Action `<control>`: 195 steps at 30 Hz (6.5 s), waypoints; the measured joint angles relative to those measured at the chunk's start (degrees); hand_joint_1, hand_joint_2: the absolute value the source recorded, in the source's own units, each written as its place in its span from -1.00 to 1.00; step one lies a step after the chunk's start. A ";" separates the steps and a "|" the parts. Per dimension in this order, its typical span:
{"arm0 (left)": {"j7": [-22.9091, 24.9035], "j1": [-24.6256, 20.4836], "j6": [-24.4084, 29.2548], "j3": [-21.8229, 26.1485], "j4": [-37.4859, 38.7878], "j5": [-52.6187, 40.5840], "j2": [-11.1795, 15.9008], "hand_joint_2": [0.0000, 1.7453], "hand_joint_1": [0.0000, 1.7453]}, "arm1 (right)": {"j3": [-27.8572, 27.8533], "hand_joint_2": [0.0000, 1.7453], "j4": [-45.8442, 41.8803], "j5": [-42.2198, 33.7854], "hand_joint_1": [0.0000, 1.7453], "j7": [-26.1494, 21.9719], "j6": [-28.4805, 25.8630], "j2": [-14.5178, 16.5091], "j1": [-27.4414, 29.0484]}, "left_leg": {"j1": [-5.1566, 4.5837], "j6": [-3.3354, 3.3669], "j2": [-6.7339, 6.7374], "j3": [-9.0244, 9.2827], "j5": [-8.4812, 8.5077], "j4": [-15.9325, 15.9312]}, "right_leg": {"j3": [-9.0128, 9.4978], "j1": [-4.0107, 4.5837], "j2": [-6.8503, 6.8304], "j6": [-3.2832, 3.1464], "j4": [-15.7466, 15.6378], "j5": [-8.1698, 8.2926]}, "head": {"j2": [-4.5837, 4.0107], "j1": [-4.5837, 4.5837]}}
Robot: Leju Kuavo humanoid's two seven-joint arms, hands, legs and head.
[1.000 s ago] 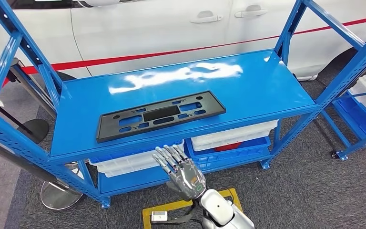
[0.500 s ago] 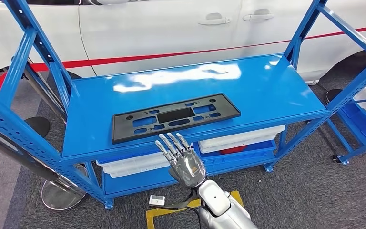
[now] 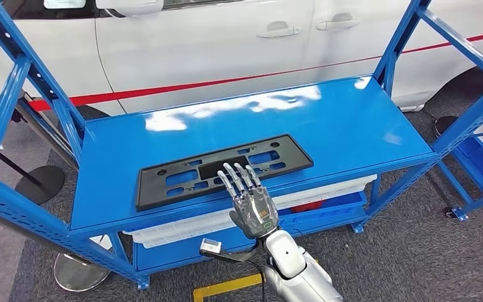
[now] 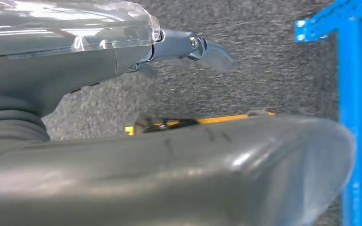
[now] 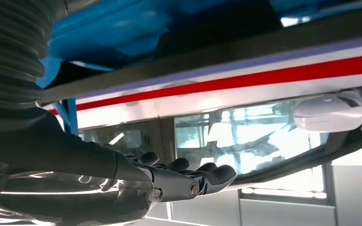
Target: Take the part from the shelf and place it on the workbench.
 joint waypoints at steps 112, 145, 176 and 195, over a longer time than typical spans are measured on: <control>2.20 -0.24 4.71 -0.85 0.07 1.10 0.23 -1.00 -1.00 | -6.18 1.00 -49.29 -84.18 1.00 -28.17 10.26 -10.93 7.08 | -0.93 2.02 -0.17 5.87 0.32 -8.78 | -3.81 0.02 0.04 1.75 1.78 1.40 | 0.00 0.22; 5.46 0.45 9.79 5.21 0.08 7.13 -0.15 -1.00 -1.00 | -1.21 1.00 -49.11 -85.06 1.00 -35.45 26.02 -10.63 22.56 | -0.82 1.10 2.59 1.75 3.85 -7.99 | 1.29 0.06 -1.50 0.55 0.41 -1.56 | 0.00 0.18; 4.46 -0.72 11.90 8.52 0.08 8.98 0.53 -1.00 -1.00 | -13.16 1.00 -45.81 -94.71 1.00 -36.88 18.75 -13.81 36.38 | -0.81 0.77 6.17 6.29 -0.91 -8.00 | 0.10 -0.19 -2.05 0.52 0.44 -0.82 | 0.00 0.20; 6.33 -0.80 16.19 14.20 -0.08 15.30 2.21 -1.00 -1.00 | -15.53 1.00 -43.39 -103.41 1.00 -36.86 20.94 -17.96 39.77 | -1.52 4.54 1.66 10.12 -0.05 -12.32 | -9.18 0.19 0.61 2.31 14.09 -5.31 | 0.00 0.26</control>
